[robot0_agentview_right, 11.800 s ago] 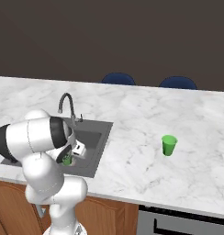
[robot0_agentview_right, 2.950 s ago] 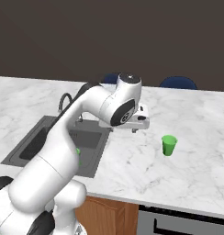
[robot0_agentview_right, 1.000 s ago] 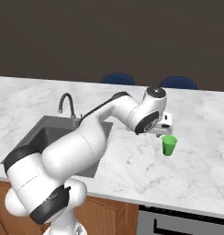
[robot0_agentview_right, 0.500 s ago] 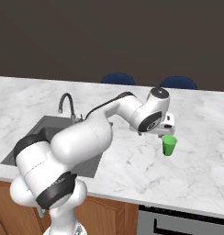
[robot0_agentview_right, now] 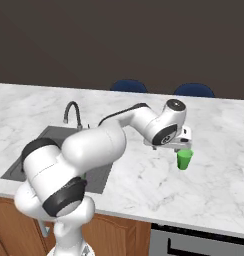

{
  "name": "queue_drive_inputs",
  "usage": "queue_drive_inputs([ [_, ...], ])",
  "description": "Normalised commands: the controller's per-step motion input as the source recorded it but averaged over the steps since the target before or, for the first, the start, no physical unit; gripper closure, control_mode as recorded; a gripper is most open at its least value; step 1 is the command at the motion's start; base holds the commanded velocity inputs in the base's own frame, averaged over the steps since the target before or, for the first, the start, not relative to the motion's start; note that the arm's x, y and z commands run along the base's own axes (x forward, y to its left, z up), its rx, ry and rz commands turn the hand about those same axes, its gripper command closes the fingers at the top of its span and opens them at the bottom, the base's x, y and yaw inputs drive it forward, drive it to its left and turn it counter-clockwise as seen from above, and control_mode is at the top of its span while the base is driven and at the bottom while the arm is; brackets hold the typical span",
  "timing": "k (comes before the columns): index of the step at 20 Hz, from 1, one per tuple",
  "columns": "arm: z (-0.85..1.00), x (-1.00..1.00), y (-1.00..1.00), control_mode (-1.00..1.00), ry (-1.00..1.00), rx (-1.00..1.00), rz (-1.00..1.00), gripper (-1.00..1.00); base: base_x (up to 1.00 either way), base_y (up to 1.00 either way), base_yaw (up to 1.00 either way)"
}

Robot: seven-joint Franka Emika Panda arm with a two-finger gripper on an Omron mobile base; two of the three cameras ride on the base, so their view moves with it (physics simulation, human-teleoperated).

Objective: Pick the cup and cup and place them in the sink. Then turn on the water.

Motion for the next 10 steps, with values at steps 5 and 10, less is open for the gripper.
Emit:
queue_drive_inputs([
  [5, -0.01, 0.24, -0.12, -1.0, 0.0, 0.0, 0.0, -1.0, 0.0, 0.0, 0.0],
  [10, -0.15, 0.21, -0.06, -1.0, 0.02, 0.0, 0.0, -1.0, 0.0, 0.0, 0.0],
])
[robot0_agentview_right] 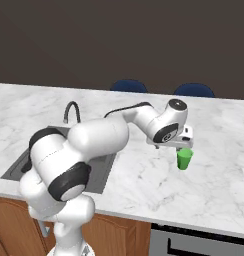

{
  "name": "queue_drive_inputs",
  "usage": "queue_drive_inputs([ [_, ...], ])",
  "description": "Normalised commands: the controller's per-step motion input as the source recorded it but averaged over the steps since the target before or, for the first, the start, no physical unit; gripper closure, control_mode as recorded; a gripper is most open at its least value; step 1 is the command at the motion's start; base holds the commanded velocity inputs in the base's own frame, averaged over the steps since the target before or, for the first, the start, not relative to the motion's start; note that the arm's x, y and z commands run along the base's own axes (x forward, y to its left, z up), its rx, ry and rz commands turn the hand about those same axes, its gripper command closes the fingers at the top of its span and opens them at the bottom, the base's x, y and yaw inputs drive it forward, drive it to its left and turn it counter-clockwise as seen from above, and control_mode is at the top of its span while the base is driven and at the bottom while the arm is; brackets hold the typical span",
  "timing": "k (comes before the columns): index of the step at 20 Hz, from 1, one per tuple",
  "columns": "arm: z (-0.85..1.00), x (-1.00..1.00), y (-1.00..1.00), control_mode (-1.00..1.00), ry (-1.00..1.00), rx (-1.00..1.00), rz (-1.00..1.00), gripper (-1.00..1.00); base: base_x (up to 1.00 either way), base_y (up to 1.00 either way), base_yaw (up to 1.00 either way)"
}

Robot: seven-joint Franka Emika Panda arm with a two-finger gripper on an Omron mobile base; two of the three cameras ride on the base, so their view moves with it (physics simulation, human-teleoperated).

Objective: Pick the cup and cup and place them in the sink. Then turn on the water.

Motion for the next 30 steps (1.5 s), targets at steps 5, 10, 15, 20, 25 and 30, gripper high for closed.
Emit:
queue_drive_inputs([
  [5, -0.22, 0.15, -0.12, -1.0, 0.03, 0.0, 0.0, -1.0, 0.0, 0.0, 0.0],
  [10, -0.18, 0.15, -0.19, -1.0, 0.02, 0.0, 0.0, -1.0, 0.0, 0.0, 0.0],
  [15, -0.17, 0.17, -0.12, -1.0, 0.01, 0.0, 0.0, -1.0, 0.0, 0.0, 0.0],
  [20, -0.12, 0.29, -0.04, -1.0, 0.0, 0.0, 0.0, -1.0, 0.0, 0.0, 0.0],
  [25, -0.08, 0.33, -0.14, -1.0, 0.0, 0.0, 0.0, -1.0, 0.0, 0.0, 0.0],
  [30, -0.19, 0.23, -0.33, -1.0, 0.0, 0.0, 0.0, -1.0, 0.0, 0.0, 0.0],
])
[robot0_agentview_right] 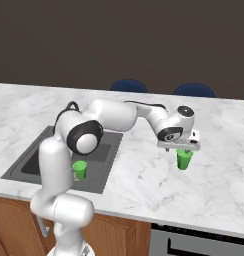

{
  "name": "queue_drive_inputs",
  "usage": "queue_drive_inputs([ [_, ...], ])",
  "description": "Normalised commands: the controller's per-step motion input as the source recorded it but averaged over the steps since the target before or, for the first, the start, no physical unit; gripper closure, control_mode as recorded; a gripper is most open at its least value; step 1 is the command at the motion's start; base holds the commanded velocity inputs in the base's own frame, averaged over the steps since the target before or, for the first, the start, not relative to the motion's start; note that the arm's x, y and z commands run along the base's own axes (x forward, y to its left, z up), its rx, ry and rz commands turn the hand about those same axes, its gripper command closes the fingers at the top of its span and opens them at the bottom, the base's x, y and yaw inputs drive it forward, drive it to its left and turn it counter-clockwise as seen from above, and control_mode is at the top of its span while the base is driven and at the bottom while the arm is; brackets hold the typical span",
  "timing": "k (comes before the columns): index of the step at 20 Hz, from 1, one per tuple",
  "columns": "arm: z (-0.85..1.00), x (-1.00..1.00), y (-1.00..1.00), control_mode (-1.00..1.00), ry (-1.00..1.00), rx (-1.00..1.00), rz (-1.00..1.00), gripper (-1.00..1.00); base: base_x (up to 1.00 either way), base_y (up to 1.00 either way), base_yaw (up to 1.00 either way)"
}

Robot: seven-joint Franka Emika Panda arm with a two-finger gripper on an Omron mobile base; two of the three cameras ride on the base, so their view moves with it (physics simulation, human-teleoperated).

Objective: Pick the cup and cup and place them in the sink. Then turn on the water.

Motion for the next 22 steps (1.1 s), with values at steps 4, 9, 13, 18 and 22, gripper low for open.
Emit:
queue_drive_inputs([
  [4, -0.2, 0.22, -0.25, -1.0, 0.0, 0.0, 0.0, -1.0, 0.0, 0.0, 0.0],
  [9, -0.13, 0.39, -0.02, -1.0, 0.01, 0.0, 0.0, -1.0, 0.0, 0.0, 0.0],
  [13, -0.04, 0.49, 0.0, -1.0, 0.03, 0.0, 0.0, -1.0, 0.0, 0.0, 0.0],
  [18, -0.18, 0.15, 0.0, -1.0, 0.06, 0.0, 0.0, -1.0, 0.0, 0.0, 0.0],
  [22, -0.36, -0.06, -0.07, -1.0, 0.11, 0.0, 0.0, 1.0, 0.0, 0.0, 0.0],
])
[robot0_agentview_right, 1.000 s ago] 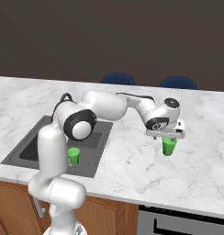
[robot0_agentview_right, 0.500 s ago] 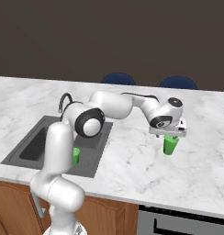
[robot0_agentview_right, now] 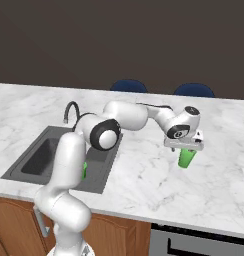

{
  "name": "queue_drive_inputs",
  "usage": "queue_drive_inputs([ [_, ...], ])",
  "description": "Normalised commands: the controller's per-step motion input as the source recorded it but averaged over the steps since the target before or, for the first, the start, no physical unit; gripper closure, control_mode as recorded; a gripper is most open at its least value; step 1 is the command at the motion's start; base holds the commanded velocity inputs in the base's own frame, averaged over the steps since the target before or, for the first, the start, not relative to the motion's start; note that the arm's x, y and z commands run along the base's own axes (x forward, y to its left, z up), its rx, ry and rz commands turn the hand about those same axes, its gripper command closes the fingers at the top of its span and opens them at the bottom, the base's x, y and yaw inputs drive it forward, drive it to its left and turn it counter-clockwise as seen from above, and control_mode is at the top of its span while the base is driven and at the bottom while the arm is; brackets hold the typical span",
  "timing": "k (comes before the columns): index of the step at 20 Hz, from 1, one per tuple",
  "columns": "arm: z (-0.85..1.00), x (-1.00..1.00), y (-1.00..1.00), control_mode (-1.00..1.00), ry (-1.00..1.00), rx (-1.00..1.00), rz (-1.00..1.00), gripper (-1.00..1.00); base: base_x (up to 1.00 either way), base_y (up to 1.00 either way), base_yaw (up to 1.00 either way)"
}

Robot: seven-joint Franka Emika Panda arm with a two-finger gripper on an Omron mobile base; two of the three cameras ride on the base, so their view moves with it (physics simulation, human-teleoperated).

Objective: Pick the cup and cup and place them in the sink. Then turn on the water.

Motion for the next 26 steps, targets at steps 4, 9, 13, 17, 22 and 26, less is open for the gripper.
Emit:
queue_drive_inputs([
  [4, -0.45, -0.36, -0.2, -1.0, 0.15, 0.0, 0.0, 1.0, 0.0, 0.0, 0.0],
  [9, -0.17, -0.22, -0.05, -1.0, 0.06, 0.0, 0.0, 1.0, 0.0, 0.0, 0.0],
  [13, 0.15, -0.08, 0.12, -1.0, 0.0, 0.0, 0.0, 1.0, 0.0, 0.0, 0.0],
  [17, 0.41, -0.38, 0.51, -1.0, -0.07, 0.0, 0.02, 1.0, 0.0, 0.0, 0.0],
  [22, 0.65, -0.55, 0.61, -1.0, -0.07, 0.0, 0.0, 1.0, 0.0, 0.0, 0.0],
  [26, 0.7, -0.68, 0.62, -1.0, -0.12, -0.01, 0.0, 1.0, 0.0, 0.0, 0.0],
])
